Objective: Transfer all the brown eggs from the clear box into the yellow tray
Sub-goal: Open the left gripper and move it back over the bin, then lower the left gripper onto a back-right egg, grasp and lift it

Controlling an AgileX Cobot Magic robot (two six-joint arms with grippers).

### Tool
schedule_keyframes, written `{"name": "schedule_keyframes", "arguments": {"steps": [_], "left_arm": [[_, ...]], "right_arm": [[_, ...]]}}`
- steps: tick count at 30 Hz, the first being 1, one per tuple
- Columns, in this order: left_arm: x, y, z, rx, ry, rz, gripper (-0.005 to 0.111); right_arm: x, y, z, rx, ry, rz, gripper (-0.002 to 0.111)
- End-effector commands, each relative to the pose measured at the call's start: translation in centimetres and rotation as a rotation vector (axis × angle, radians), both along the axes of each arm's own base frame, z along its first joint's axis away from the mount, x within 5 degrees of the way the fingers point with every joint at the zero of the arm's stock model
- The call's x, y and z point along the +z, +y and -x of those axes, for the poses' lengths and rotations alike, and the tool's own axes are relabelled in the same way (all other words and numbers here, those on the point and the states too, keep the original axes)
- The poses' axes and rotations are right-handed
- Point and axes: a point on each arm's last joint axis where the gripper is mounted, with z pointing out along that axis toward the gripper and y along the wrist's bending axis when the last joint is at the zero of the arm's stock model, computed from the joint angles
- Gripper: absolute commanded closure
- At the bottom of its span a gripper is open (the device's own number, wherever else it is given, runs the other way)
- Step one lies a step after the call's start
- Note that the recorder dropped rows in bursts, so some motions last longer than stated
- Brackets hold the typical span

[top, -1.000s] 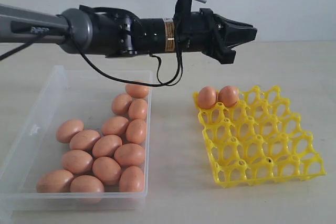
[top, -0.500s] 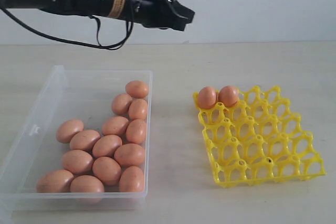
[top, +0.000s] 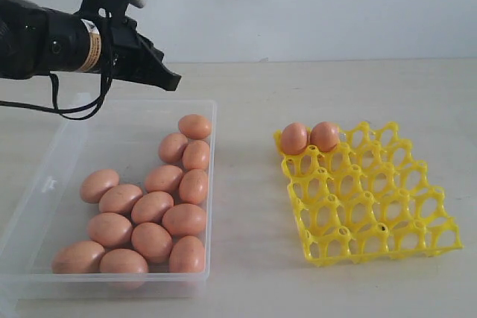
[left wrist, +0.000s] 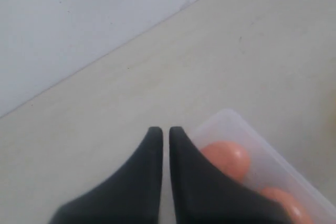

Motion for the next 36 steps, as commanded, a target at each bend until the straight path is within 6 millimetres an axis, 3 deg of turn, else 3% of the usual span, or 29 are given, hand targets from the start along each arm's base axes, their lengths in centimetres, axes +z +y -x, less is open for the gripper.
{"name": "schedule_keyframes", "arguments": {"steps": [1, 10, 14, 17, 18, 23, 29, 31, 34, 36], "left_arm": [[-0.6, 0.9, 0.9, 0.031, 0.017, -0.021, 0.103], [-3.4, 4.1, 2.3, 0.244, 0.058, -0.223, 0.103], [-3.8, 6.7, 3.2, 0.389, 0.178, -0.512, 0.103], [-4.1, 7.3, 4.2, 0.350, 0.328, -0.656, 0.103], [-4.1, 7.1, 4.4, 0.318, 0.363, -0.643, 0.103], [-2.4, 2.2, 4.0, 0.025, 0.423, -0.203, 0.103], [1.1, 0.0, 2.1, 0.019, 0.359, 0.050, 0.103], [0.8, -0.3, 1.5, 0.030, 0.372, 0.069, 0.093], [-1.3, -0.8, 0.7, 0.063, 0.439, 0.118, 0.054], [-3.2, -1.0, 0.1, 0.079, 0.471, 0.115, 0.045]], "right_arm": [[0.1, 0.0, 0.1, 0.001, -0.012, 0.007, 0.108], [0.1, 0.0, 0.1, 0.001, -0.012, 0.007, 0.108], [0.1, 0.0, 0.1, 0.001, -0.012, 0.007, 0.108], [0.1, 0.0, 0.1, 0.001, -0.012, 0.007, 0.108], [0.1, 0.0, 0.1, 0.001, -0.012, 0.007, 0.108], [0.1, 0.0, 0.1, 0.001, -0.012, 0.007, 0.108], [0.1, 0.0, 0.1, 0.001, -0.012, 0.007, 0.108], [0.1, 0.0, 0.1, 0.001, -0.012, 0.007, 0.108], [0.1, 0.0, 0.1, 0.001, -0.012, 0.007, 0.108], [0.1, 0.0, 0.1, 0.001, -0.012, 0.007, 0.108]]}}
